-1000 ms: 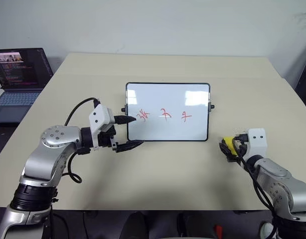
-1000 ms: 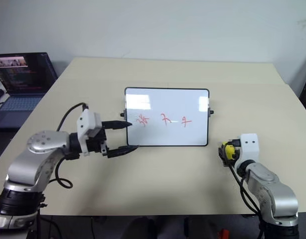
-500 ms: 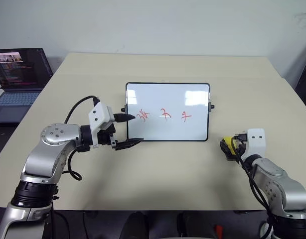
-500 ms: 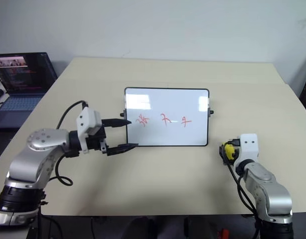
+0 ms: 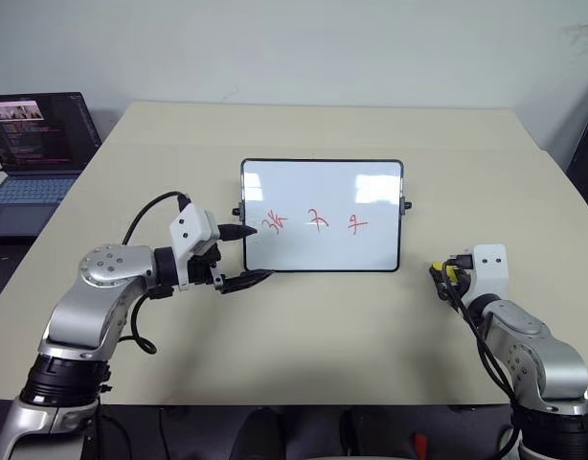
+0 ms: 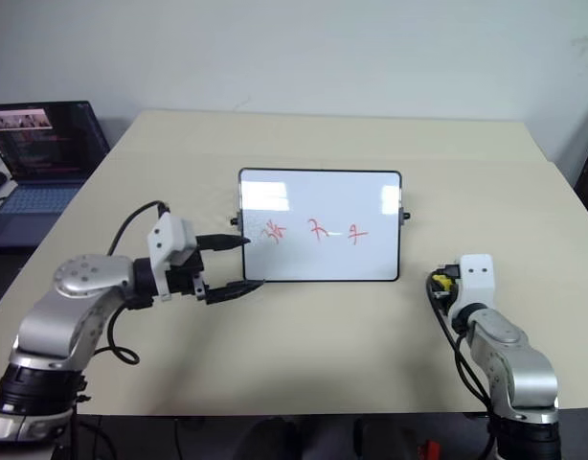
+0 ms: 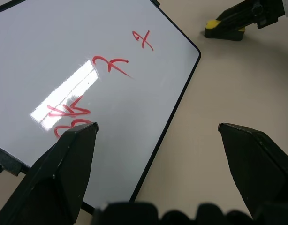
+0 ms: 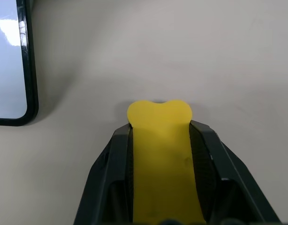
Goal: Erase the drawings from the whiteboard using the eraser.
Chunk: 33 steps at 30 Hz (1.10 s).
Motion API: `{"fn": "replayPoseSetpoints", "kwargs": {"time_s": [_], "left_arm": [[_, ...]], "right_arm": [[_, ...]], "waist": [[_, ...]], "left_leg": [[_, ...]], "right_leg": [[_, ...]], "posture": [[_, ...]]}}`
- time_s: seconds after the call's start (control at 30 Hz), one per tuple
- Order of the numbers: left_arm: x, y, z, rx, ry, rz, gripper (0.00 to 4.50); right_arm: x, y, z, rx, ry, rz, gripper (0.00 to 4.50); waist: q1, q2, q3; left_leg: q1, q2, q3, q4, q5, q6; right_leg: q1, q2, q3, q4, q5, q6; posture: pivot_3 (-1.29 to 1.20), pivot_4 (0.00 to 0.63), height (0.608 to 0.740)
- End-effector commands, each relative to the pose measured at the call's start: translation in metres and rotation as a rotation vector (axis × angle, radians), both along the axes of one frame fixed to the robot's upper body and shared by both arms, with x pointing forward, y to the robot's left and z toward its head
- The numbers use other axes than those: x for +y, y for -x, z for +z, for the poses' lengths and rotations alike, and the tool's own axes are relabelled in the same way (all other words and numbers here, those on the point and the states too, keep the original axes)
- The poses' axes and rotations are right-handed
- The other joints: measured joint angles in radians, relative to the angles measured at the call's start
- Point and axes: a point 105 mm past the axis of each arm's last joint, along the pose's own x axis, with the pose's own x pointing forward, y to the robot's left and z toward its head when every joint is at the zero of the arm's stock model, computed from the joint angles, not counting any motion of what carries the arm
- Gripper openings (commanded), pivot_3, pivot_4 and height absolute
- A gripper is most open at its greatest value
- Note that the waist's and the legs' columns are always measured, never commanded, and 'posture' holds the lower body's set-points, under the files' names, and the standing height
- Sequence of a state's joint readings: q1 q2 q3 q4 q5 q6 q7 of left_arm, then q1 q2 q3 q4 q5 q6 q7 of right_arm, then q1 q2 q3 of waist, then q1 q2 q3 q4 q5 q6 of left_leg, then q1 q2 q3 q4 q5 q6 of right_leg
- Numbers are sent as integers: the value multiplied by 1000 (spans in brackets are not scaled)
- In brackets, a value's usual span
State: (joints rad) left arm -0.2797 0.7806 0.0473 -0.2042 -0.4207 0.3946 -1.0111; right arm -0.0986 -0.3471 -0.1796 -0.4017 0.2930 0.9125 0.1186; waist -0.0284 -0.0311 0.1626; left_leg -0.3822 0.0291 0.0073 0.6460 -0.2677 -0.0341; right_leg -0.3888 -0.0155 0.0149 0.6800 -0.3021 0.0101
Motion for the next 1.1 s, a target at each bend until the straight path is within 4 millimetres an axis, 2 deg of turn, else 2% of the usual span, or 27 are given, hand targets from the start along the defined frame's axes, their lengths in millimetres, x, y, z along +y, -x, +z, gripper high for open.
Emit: {"fn": "replayPoseSetpoints", "kwargs": {"time_s": [0.03, 0.2, 0.43, 0.5, 0.63, 0.8, 0.97, 1.1], "left_arm": [[14, 6, 6, -19, 10, 124, 4500], [34, 19, -4, 21, 15, 260, 4500], [67, 17, -9, 38, -13, 463, 4500], [67, 18, -9, 43, -6, 466, 4500], [69, 19, -9, 42, 0, 442, 4500], [67, 20, -13, 62, -12, 420, 4500], [65, 20, -15, 67, -20, 405, 4500], [64, 19, -13, 55, -25, 388, 4500]], "right_arm": [[6, -2, 19, -90, 53, 92, 1292], [25, -3, 34, -166, 132, 256, 1291], [64, -4, 81, -350, 262, 525, 1291], [88, -5, 93, -393, 271, 632, 1291], [148, -10, 114, -485, 273, 852, 1290], [201, -22, 119, -549, 341, 978, 1290], [233, -34, 115, -562, 428, 1047, 1290], [245, -46, 118, -587, 477, 1041, 1290]], "waist": [[-3, 0, 0], [-3, 1, 0], [-1, 1, 1], [-1, 0, 1], [-8, 1, 1], [-2, 0, 1], [1, 0, 1], [-2, 0, 1]], "left_leg": [[0, 0, 0, 0, 0, 0], [0, 1, 0, 0, 0, 0], [0, 0, -1, 0, 0, 0], [0, 0, -1, 0, 0, 0], [1, 1, -1, 0, 0, 0], [0, 1, -2, 0, 0, 0], [-2, -1, -2, 0, 0, 0], [-1, 0, -3, 0, 0, 0]], "right_leg": [[0, 0, 0, 0, 0, 0], [0, 0, 0, 0, 0, 0], [0, -1, 0, 0, 0, 0], [0, -1, -1, 0, 0, 0], [-1, 1, -1, 1, 0, 0], [-1, 0, -2, 0, 0, -1], [-1, -4, -3, 0, 0, -1], [-1, -3, -4, 1, 0, -2]], "posture": [[0, 150, 740], [0, 150, 740], [0, 150, 740], [0, 150, 740], [0, 150, 740], [0, 150, 740], [0, 150, 740], [0, 150, 740]]}}
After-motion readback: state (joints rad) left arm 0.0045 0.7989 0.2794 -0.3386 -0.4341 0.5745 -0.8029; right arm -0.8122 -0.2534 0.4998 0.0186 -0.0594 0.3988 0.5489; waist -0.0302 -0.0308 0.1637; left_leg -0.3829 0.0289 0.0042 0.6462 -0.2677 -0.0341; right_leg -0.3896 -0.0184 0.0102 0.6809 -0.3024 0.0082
